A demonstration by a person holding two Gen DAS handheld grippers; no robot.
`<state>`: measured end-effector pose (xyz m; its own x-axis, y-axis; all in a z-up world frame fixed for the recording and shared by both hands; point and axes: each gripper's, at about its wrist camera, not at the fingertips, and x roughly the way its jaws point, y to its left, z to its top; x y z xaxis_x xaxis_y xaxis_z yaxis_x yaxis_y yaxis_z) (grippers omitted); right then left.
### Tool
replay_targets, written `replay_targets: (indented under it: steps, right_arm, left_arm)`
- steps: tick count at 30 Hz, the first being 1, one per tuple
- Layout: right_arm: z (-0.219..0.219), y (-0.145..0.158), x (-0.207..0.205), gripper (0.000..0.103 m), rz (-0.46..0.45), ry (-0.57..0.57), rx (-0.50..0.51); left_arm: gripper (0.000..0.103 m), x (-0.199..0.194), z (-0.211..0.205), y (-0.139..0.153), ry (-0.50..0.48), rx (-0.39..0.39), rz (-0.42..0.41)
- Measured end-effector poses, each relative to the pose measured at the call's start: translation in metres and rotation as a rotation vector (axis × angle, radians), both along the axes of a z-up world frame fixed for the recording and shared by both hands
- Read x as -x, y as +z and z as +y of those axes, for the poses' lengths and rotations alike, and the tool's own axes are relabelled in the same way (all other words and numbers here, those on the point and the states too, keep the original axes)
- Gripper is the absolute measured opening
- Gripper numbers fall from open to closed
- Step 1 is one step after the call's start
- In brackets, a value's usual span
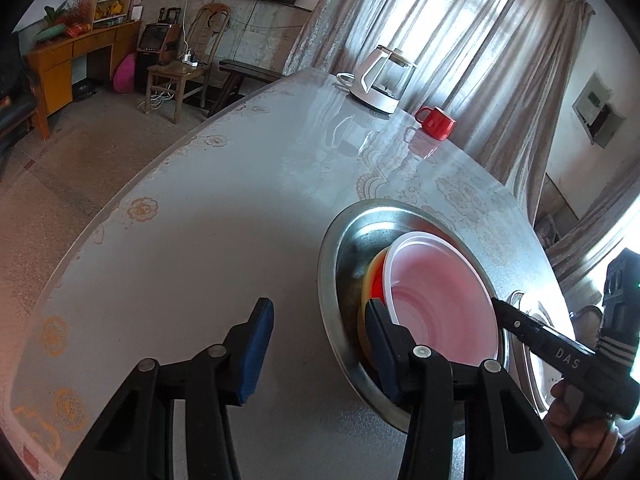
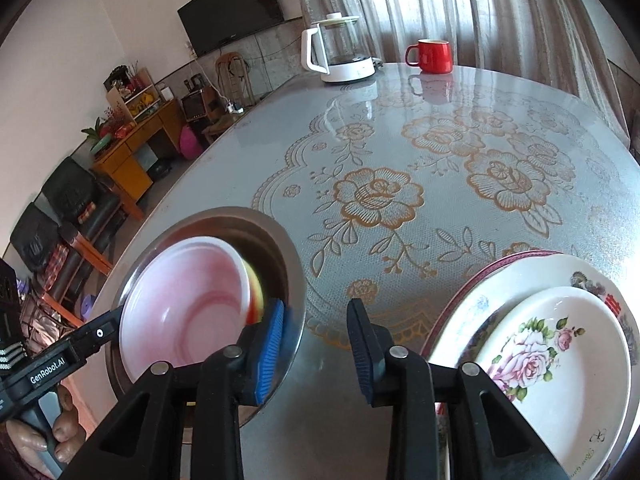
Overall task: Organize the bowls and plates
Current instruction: 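Close both tools on the steel bowl's rim and lift it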
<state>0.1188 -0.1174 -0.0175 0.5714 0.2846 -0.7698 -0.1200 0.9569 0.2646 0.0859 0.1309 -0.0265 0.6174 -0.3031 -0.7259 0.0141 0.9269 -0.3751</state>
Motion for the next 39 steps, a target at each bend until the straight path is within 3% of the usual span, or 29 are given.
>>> replay_targets:
  steps: [4, 33, 39]
  right_arm:
    - [0.007, -0.004, 0.001, 0.026, 0.014, 0.030, 0.008]
    - [0.013, -0.014, -0.006, 0.026, 0.058, 0.037, -0.022]
    - [0.012, -0.014, -0.006, 0.026, 0.058, 0.032, -0.020]
  left_arm:
    - [0.048, 0.000, -0.003, 0.002, -0.004, -0.024, -0.018]
    - [0.050, -0.005, -0.002, -0.001, 0.036, -0.049, -0.040]
    - [0.039, -0.002, -0.005, 0.001, 0.018, -0.045, -0.060]
